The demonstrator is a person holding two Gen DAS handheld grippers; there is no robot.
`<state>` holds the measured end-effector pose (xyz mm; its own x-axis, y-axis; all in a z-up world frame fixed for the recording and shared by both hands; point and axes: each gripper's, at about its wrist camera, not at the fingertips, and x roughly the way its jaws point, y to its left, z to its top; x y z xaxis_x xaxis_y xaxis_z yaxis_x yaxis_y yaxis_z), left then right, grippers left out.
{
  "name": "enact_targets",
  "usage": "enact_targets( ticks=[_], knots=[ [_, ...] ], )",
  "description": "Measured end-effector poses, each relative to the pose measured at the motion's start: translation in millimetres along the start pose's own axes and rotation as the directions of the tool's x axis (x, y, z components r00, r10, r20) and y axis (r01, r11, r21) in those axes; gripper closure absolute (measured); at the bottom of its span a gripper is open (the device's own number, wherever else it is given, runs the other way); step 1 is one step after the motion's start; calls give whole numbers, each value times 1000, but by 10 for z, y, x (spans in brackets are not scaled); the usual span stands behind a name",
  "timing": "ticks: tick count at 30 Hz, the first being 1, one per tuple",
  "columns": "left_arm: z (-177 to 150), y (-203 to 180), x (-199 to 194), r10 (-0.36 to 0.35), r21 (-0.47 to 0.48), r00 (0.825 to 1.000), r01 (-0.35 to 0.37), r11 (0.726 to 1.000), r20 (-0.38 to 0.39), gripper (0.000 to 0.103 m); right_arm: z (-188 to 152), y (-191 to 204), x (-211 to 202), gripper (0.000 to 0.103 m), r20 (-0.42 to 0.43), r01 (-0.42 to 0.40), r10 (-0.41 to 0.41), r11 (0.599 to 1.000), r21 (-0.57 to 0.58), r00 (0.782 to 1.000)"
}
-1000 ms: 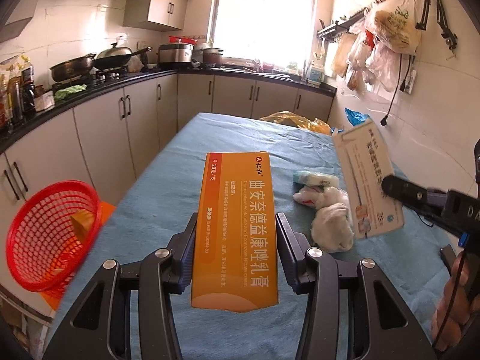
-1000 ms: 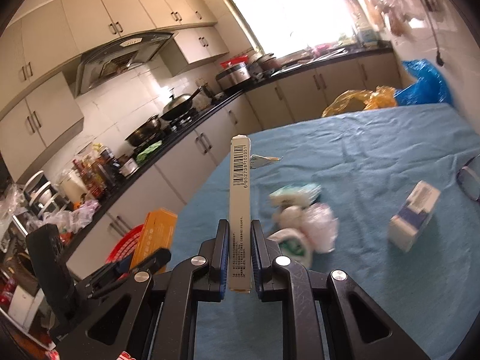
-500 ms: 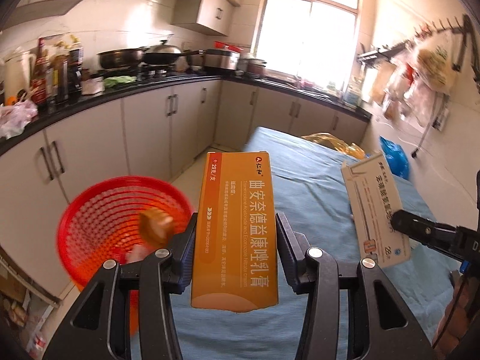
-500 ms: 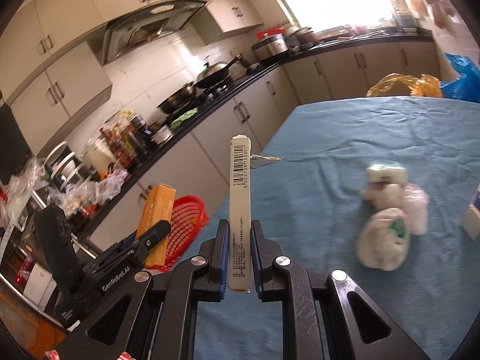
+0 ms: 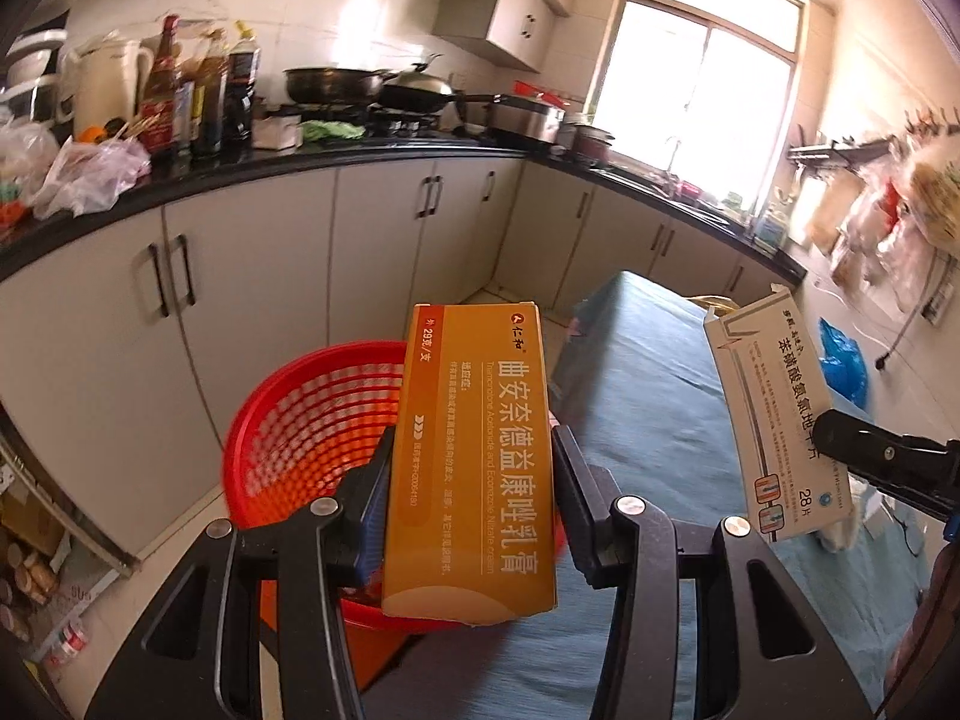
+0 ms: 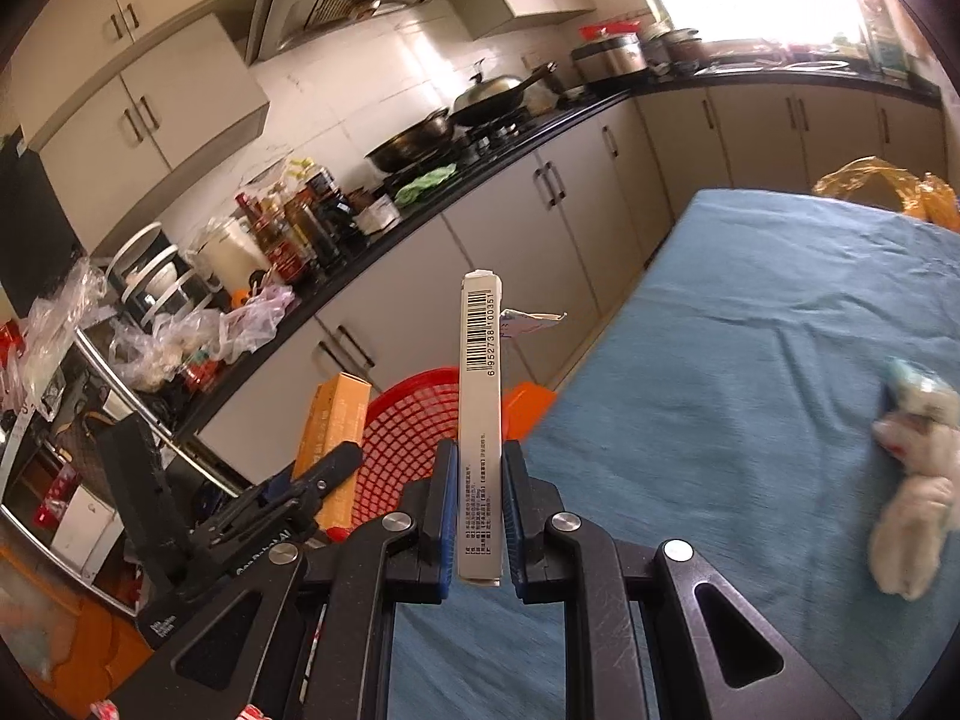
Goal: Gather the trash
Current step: 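Carry the orange box and white box over the red basket with both grippers, then open both grippers over the red basket to drop the two boxes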
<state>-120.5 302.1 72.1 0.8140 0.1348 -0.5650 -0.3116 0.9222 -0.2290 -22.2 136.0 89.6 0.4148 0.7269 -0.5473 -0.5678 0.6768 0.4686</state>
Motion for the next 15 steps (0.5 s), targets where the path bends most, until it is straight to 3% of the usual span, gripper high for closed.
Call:
enact_targets(
  ticks=[15],
  knots=[
    [-37,486,227,46,-70,998,-48,996,-35,56,133,193,924,87,-112,-30,31,999,10,993]
  ],
)
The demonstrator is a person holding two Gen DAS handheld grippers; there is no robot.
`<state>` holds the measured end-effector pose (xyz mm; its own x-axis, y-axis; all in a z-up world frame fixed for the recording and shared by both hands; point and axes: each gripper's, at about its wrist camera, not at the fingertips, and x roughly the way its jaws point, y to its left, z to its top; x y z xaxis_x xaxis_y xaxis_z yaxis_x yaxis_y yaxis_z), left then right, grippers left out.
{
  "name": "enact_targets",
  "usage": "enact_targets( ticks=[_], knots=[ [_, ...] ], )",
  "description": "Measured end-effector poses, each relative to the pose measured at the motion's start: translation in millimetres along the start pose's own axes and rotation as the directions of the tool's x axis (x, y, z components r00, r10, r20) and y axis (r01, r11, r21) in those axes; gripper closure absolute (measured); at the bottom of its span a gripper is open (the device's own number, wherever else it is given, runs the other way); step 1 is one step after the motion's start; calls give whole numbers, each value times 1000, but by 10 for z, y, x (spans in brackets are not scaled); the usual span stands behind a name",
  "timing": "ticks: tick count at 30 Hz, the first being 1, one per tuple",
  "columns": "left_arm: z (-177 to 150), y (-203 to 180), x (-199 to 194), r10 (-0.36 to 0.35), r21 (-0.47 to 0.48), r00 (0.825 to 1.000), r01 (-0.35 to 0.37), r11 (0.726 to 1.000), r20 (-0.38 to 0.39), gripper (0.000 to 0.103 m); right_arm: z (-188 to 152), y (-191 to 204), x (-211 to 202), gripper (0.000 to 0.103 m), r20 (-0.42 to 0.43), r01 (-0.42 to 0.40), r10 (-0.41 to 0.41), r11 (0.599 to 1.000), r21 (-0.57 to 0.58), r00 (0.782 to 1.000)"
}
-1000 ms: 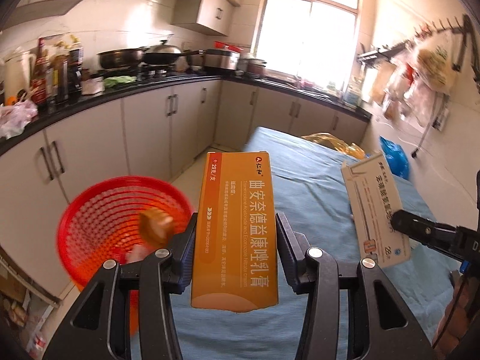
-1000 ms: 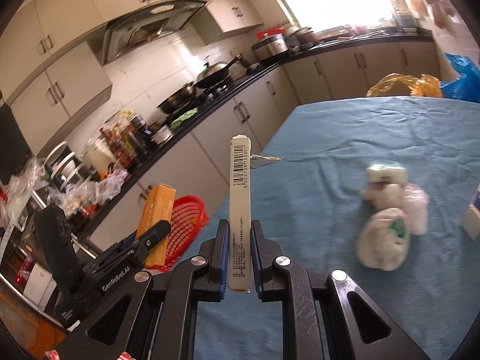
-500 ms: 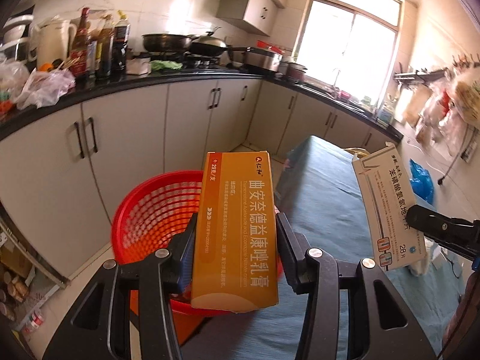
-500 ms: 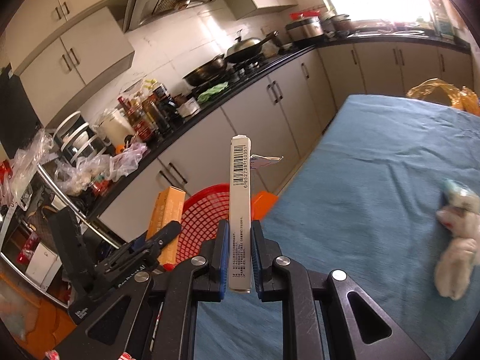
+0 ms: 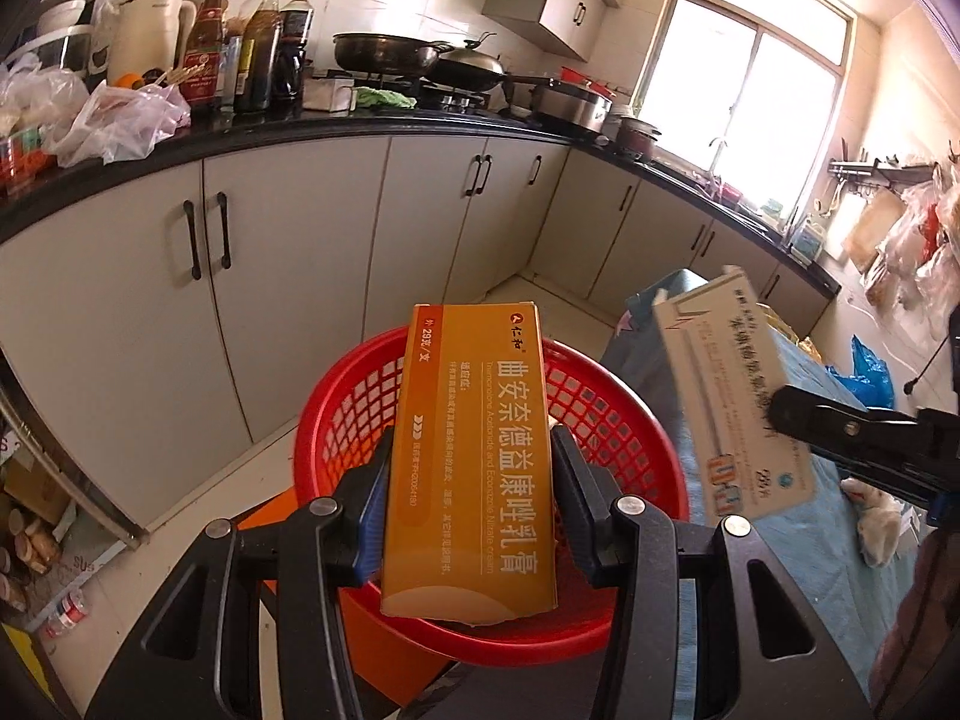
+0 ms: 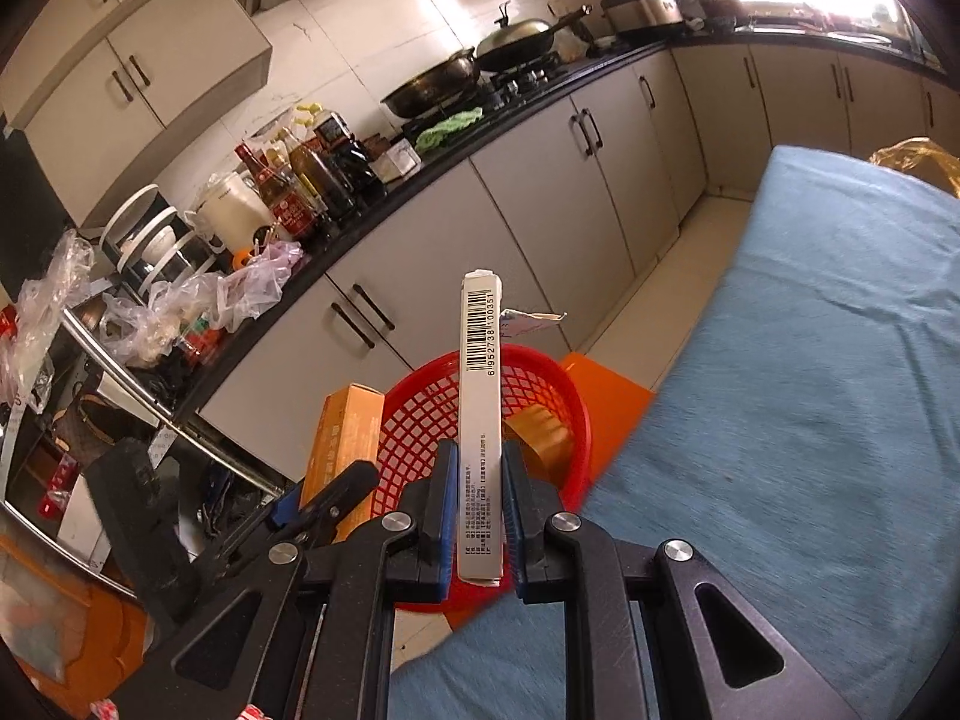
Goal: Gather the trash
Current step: 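Open both grippers over the red basket to drop the two boxes, then move both grippers back over the table toward the cloth bundle and blue box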
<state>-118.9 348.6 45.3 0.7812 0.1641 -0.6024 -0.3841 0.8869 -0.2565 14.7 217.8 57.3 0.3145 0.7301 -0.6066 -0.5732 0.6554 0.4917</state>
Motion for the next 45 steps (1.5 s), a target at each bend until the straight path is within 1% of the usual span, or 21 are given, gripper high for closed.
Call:
enact_targets(
  ticks=[1,2,3,7,9,13,15,16,23,25,28,30,32,37,39,42,44,45],
  knots=[
    [0,9,2,-1,-3,1000,1,1000,-1,54,12,-11,36,86,-4,6,-6,1000,7,1000],
    [3,23,9,-3,-7,1000,3,1000,-5,47,13,-39,80,82,-14,4,-3,1000,21,1000],
    [0,32,-2,-10,-12,1000,10,1000,-3,43,12,-54,89,71,-17,-4,5,999,32,1000],
    [4,14,-57,-21,-2,1000,21,1000,9,40,-12,-117,-47,71,6,-6,6,999,40,1000],
    [-7,-31,-92,-30,1,999,30,1000,14,39,-23,-156,-197,71,31,-8,7,999,41,999],
    [-25,-190,-137,-60,23,998,60,998,11,39,-94,-235,-522,70,82,19,-21,1000,24,996],
    [-62,-332,-170,-80,49,997,79,996,6,38,-149,-293,-683,61,104,46,-48,999,25,993],
    [-79,-401,-183,-86,61,996,85,994,4,38,-181,-329,-755,60,113,53,-56,998,28,992],
    [-229,-1019,-257,-140,176,990,142,974,-26,36,-366,-668,-1189,60,143,98,-111,991,93,983],
    [-285,-1162,-276,-147,201,988,151,968,-34,36,-417,-765,-1292,59,151,94,-110,990,105,982],
    [-363,-1402,-303,-157,244,986,165,956,-49,36,-496,-913,-1471,59,170,113,-134,985,127,976],
    [-418,-1551,-320,-162,274,985,171,946,-58,35,-542,-1014,-1594,56,184,119,-144,983,140,972],
    [-487,-1725,-348,-167,306,983,181,935,-70,35,-581,-1113,-1719,53,200,140,-170,978,156,965],
    [-597,-2064,-393,-194,369,975,219,903,-105,33,-649,-1461,-2121,52,247,180,-239,955,237,939],
    [-632,-2218,-407,-212,393,969,246,886,-128,28,-661,-1617,-2293,51,269,202,-275,941,271,923],
    [-654,-2521,-401,-250,424,949,309,851,-190,24,-688,-1866,-2579,49,302,242,-343,914,326,889],
    [-662,-2767,-357,-272,449,932,356,819,-241,20,-704,-2011,-2745,47,323,262,-384,895,361,865],
    [-668,-2888,-316,-279,458,923,376,805,-266,20,-721,-2102,-2840,45,333,275,-410,882,384,849]
  ],
)
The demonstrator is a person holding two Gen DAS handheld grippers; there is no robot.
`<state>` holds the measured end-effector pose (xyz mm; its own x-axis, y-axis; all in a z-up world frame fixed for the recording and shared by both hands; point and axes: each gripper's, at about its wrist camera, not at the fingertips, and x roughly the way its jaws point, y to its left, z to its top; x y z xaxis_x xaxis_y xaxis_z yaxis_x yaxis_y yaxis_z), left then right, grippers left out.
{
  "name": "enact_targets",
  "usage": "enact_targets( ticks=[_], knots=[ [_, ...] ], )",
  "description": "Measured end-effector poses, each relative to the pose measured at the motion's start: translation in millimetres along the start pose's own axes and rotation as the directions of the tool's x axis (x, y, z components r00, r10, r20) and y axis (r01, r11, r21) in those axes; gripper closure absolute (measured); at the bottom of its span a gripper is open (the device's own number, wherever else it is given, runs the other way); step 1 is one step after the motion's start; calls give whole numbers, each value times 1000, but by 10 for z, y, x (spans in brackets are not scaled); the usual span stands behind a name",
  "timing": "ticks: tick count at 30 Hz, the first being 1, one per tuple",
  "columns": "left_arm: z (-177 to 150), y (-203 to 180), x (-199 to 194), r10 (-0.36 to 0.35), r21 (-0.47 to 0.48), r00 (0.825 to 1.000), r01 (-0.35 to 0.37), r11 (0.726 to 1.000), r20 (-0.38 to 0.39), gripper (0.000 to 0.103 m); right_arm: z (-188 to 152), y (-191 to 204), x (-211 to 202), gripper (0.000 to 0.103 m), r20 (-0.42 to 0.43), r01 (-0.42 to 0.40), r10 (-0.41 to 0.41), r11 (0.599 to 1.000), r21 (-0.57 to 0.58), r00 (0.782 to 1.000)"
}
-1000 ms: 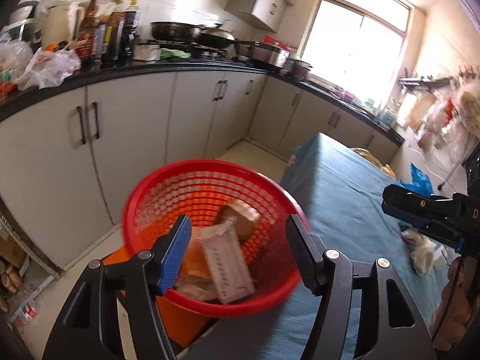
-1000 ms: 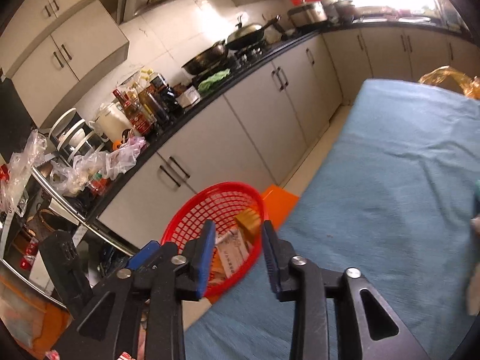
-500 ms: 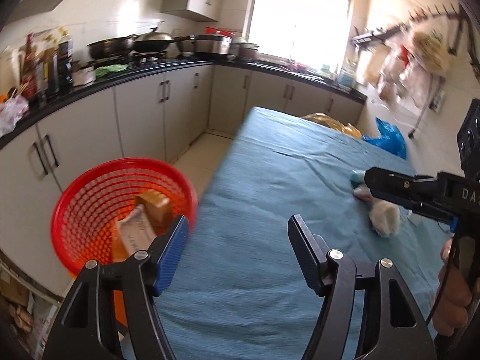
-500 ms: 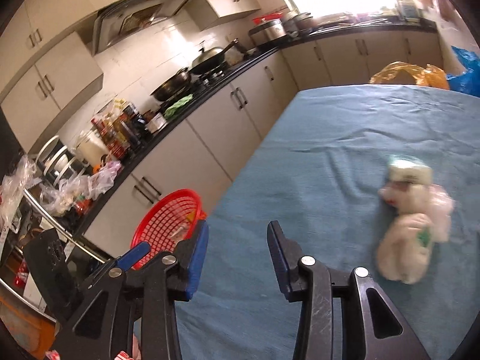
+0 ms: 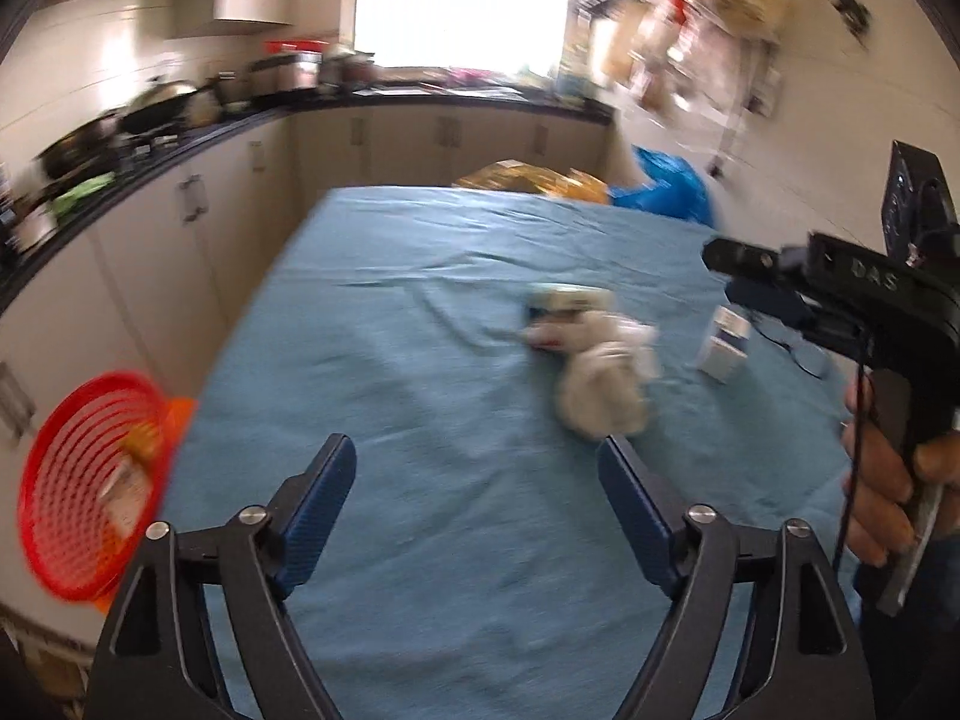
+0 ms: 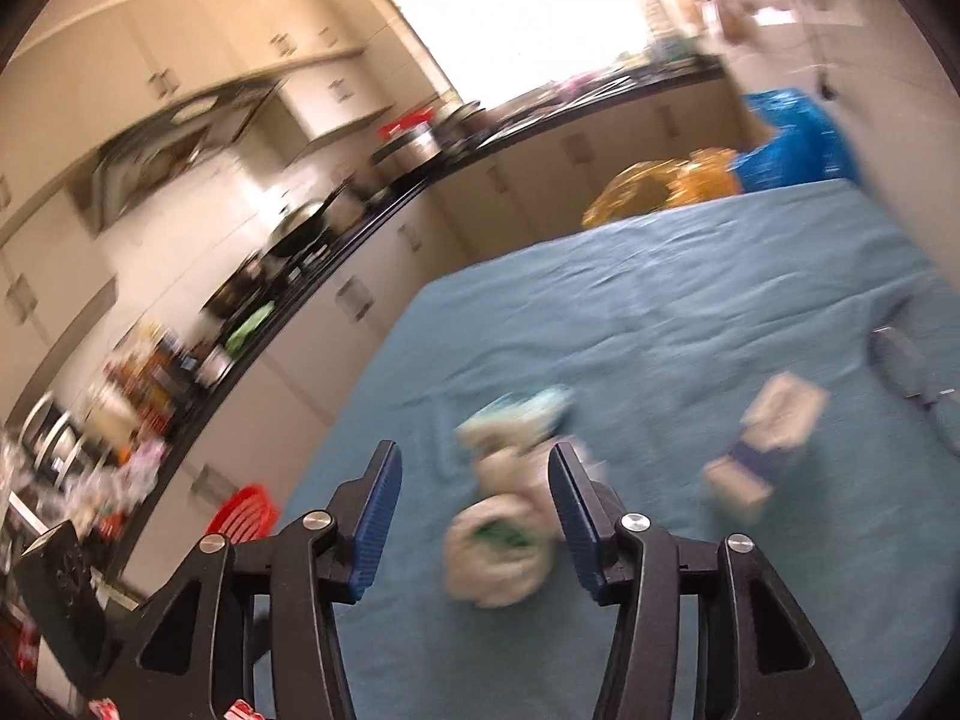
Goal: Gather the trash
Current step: 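Move both grippers back over the table toward the cloth bundle and blue box, then grasp the white knit cloth bundle with the left gripper while the right grasps the blue-and-white medicine box, then lift the cloth bundle with the left gripper while the right lifts the blue box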
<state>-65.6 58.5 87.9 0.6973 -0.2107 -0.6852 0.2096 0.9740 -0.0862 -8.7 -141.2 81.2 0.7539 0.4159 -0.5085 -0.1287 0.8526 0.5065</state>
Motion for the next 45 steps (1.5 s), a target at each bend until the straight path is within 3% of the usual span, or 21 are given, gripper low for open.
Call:
enact_targets(
  ticks=[3,6,11,15,17,19,20,23,29,36,42,45],
  knots=[
    [157,-259,280,-36,42,997,39,998,-71,20,78,-283,-107,42,41,43,-46,997,61,998],
    [227,-483,609,-24,95,989,38,995,-143,20,122,-571,-152,38,53,94,-103,984,149,993],
    [208,-658,1027,58,154,979,-27,988,-195,20,114,-900,-42,37,-24,170,-170,949,265,985],
    [191,-695,1186,-3,126,982,28,992,-191,20,75,-1055,70,36,-85,200,-182,931,305,980],
    [188,-698,1232,-21,109,984,40,993,-175,20,65,-1057,122,36,-96,216,-196,931,294,976],
    [158,-666,1264,-35,99,986,52,994,-166,34,54,-1047,175,36,-105,234,-213,932,277,971],
    [145,-646,1285,-49,94,983,66,993,-177,51,52,-1026,210,36,-113,237,-214,934,269,970],
    [172,-630,1298,-65,89,984,80,993,-163,57,38,-992,310,35,-125,256,-232,937,238,965],
    [196,-601,1066,-84,109,992,94,990,-91,58,-18,-876,485,35,-138,341,-323,931,134,936],
    [298,-473,817,-65,67,998,63,996,24,58,-91,-945,514,36,-155,354,-332,925,138,930],
    [364,-327,737,-16,17,995,14,1000,95,58,-131,-822,472,55,-124,341,-330,936,88,936],
    [396,-294,789,-2,1,996,2,1000,94,58,-161,-719,461,60,-104,351,-345,936,39,933]
  ],
)
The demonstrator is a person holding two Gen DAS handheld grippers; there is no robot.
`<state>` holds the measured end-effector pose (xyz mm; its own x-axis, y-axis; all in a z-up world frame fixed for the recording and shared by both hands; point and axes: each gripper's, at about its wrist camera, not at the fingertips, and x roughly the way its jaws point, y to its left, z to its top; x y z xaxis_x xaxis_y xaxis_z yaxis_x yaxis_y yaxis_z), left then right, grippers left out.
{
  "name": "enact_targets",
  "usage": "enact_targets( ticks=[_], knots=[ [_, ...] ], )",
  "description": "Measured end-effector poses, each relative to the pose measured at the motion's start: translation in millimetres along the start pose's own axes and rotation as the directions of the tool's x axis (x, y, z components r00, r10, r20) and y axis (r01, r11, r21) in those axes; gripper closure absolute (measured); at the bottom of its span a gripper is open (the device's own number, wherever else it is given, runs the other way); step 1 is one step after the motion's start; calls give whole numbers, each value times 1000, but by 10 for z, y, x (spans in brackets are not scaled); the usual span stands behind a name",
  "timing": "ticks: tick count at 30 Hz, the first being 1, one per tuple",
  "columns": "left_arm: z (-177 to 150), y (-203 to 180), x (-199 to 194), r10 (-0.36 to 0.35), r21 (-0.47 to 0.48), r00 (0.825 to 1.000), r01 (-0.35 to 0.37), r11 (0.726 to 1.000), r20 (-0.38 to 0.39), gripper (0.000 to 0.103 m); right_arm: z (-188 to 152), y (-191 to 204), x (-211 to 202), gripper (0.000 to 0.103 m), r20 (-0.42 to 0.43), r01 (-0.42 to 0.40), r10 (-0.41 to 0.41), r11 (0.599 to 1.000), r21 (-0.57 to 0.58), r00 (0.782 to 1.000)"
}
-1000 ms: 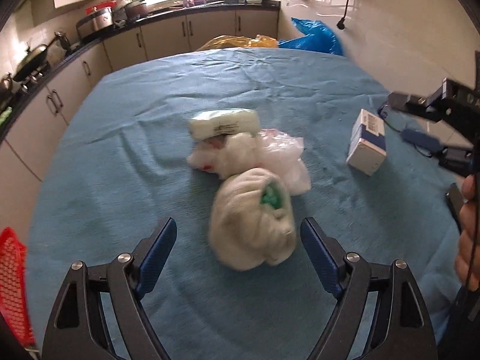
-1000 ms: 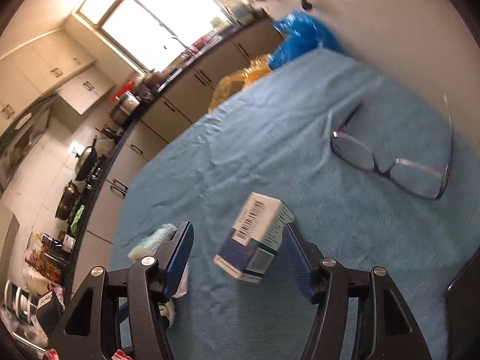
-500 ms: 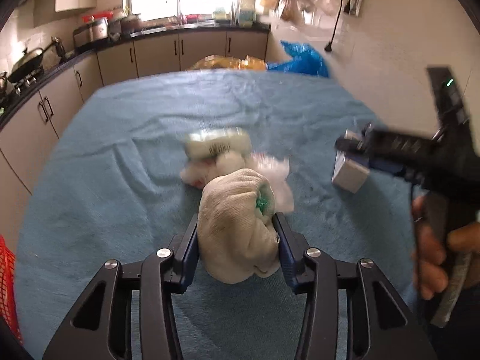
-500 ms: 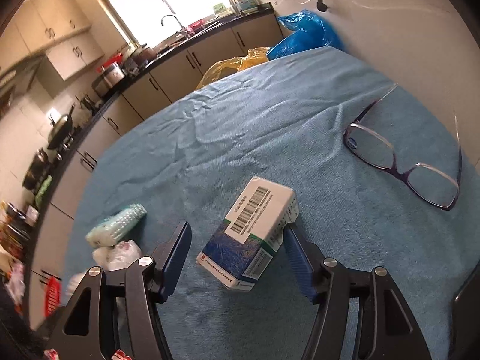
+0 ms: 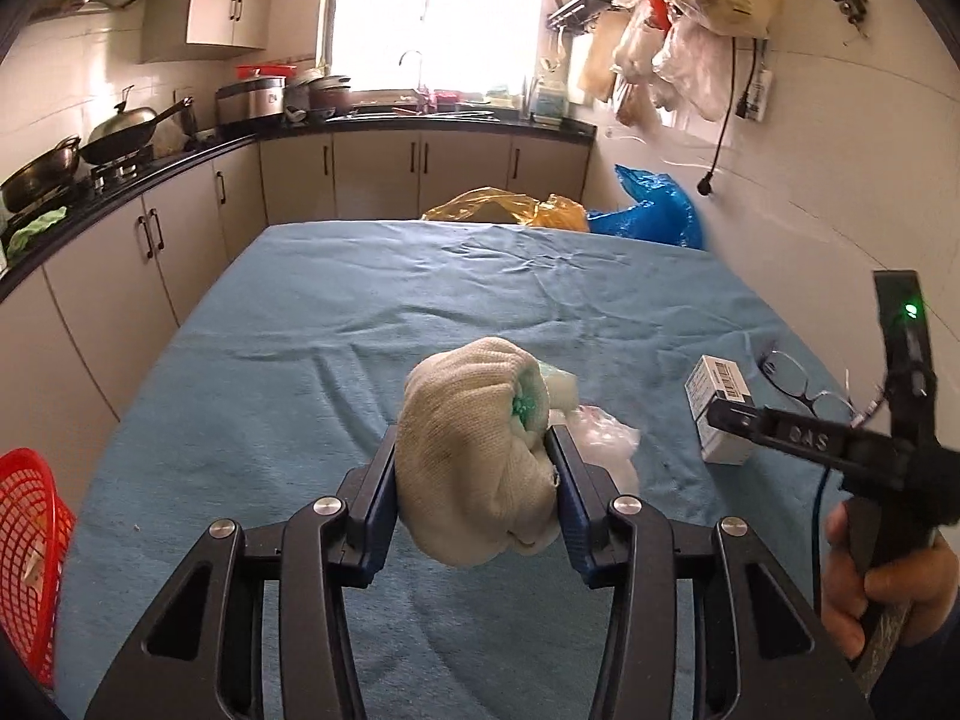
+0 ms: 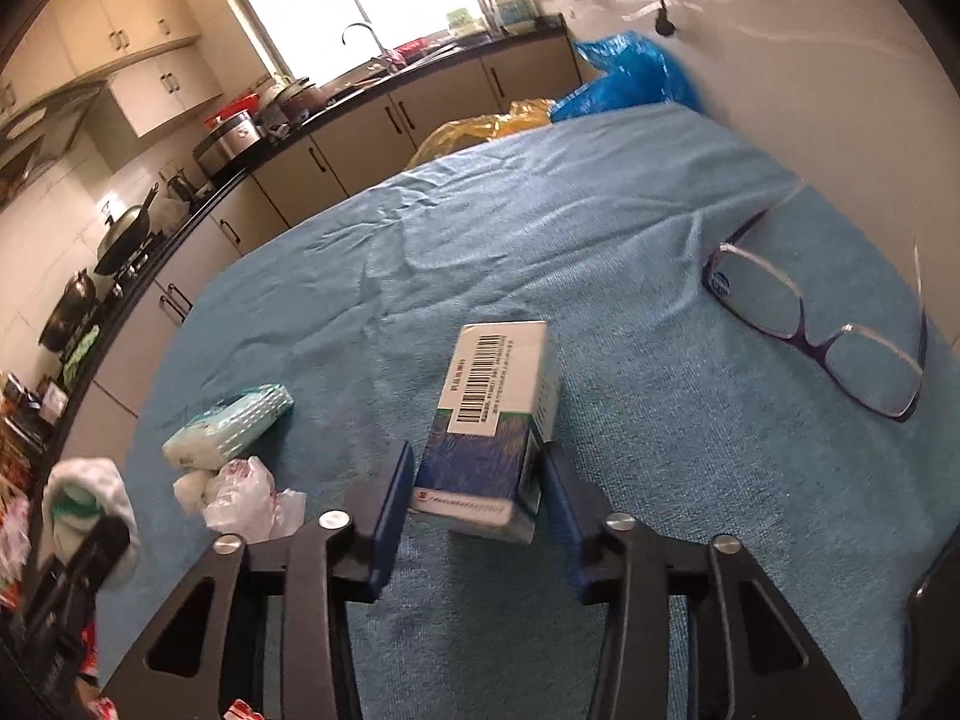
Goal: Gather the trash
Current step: 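Lift the cloth bundle with the left gripper while the right lifts the blue box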
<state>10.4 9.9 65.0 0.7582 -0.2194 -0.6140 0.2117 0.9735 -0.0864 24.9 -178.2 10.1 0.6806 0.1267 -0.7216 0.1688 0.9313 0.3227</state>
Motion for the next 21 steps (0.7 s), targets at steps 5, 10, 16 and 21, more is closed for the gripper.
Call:
enact_targets(
  ticks=[5,10,16,21],
  knots=[
    [-10,25,23,15,-8,1000,-15,1000,-4,58,-70,150,-9,61,6,24,-24,997,-69,1000],
    [-9,16,64,30,-9,999,-30,1000,-14,58,-61,91,15,60,1,99,-99,993,-58,995],
    [-19,-2,66,36,-5,999,-36,999,-16,58,-72,43,62,65,-19,98,-100,994,-49,995],
    [-39,13,68,42,-12,999,-42,999,-16,58,-80,103,-51,66,37,87,-84,993,-75,996]
  ],
)
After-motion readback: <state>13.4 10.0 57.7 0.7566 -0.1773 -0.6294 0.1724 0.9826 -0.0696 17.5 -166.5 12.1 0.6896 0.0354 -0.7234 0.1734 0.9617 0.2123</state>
